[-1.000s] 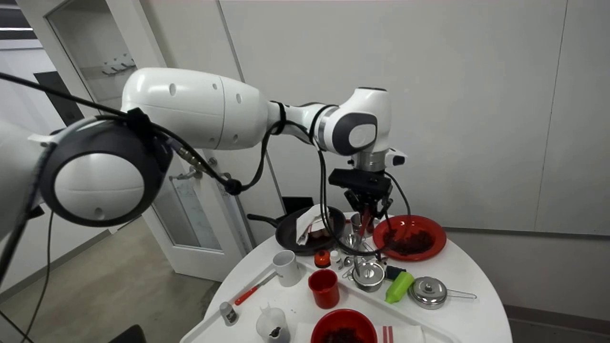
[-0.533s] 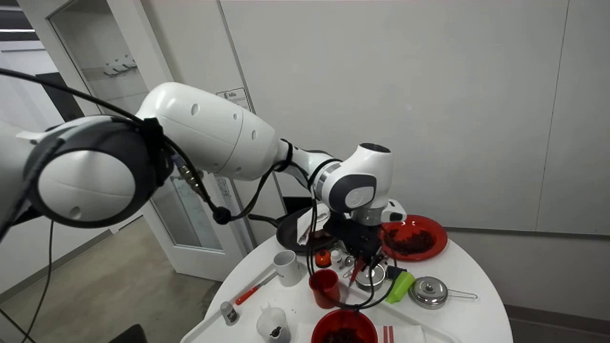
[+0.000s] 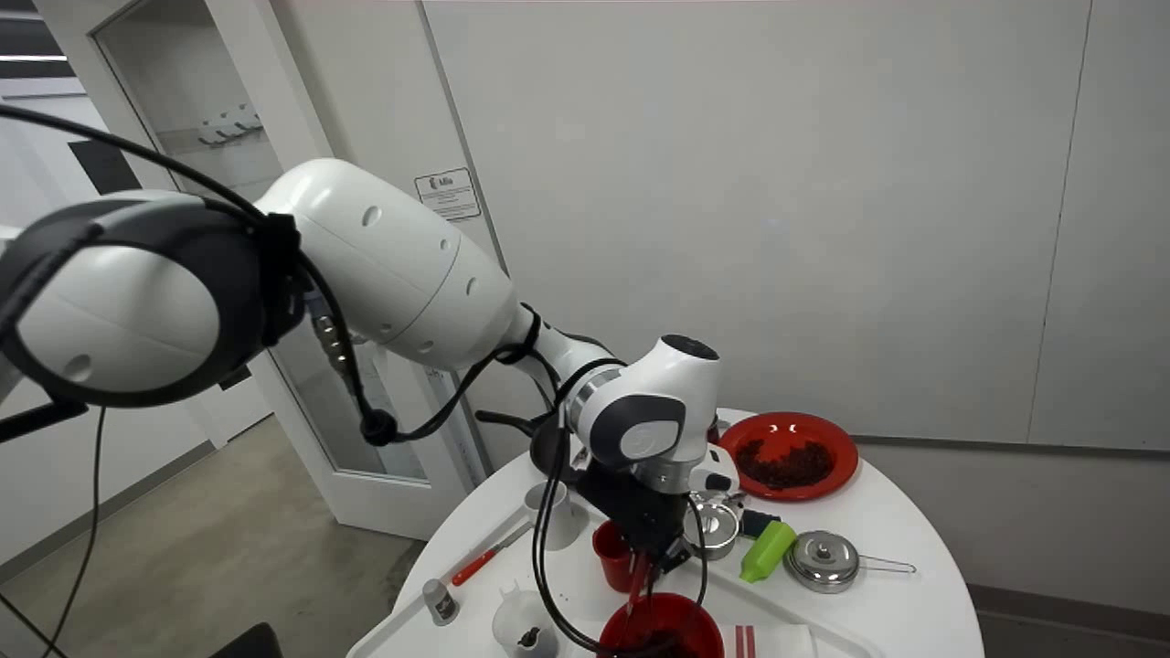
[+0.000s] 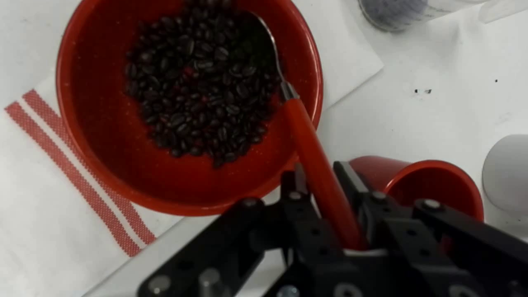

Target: Remove the spoon from the red mug and place it in the red bowl

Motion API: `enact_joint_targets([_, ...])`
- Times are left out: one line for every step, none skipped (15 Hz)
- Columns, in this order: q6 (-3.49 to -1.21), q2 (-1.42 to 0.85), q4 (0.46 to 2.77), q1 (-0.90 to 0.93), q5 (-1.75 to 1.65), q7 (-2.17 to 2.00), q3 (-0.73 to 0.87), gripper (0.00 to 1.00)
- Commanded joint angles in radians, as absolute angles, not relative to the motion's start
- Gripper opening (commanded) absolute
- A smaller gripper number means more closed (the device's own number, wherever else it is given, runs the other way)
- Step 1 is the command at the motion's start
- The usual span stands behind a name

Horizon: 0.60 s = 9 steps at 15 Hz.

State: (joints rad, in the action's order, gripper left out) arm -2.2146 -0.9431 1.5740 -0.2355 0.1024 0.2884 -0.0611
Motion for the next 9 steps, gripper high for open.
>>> enact_joint_targets([-2.262,-0.845,1.719,-0.247,0.150,0.284,-0.072,0.56])
enact_joint_targets([-2.266,-0.835,1.734,-0.247,0.155,0.287,-0.071,0.62])
enact_joint_targets([-2.268,-0.826,1.747,-0.248,0.160,0.289,-0.070,0.70])
enact_joint_targets([-2.268,-0.818,1.757,-0.249,0.165,0.290,-0.070,0.77])
enact_joint_targets([-2.266,-0.810,1.768,-0.251,0.168,0.292,-0.070,0.85])
enact_joint_targets([-2.268,-0.795,1.791,-0.253,0.173,0.296,-0.072,0.92])
enact_joint_targets([-2.268,-0.788,1.801,-0.254,0.177,0.297,-0.073,0.98])
enact_joint_targets([-2.268,-0.779,1.814,-0.258,0.184,0.302,-0.074,1.00])
enact_joint_targets([-2.267,-0.771,1.825,-0.260,0.189,0.303,-0.074,1.00])
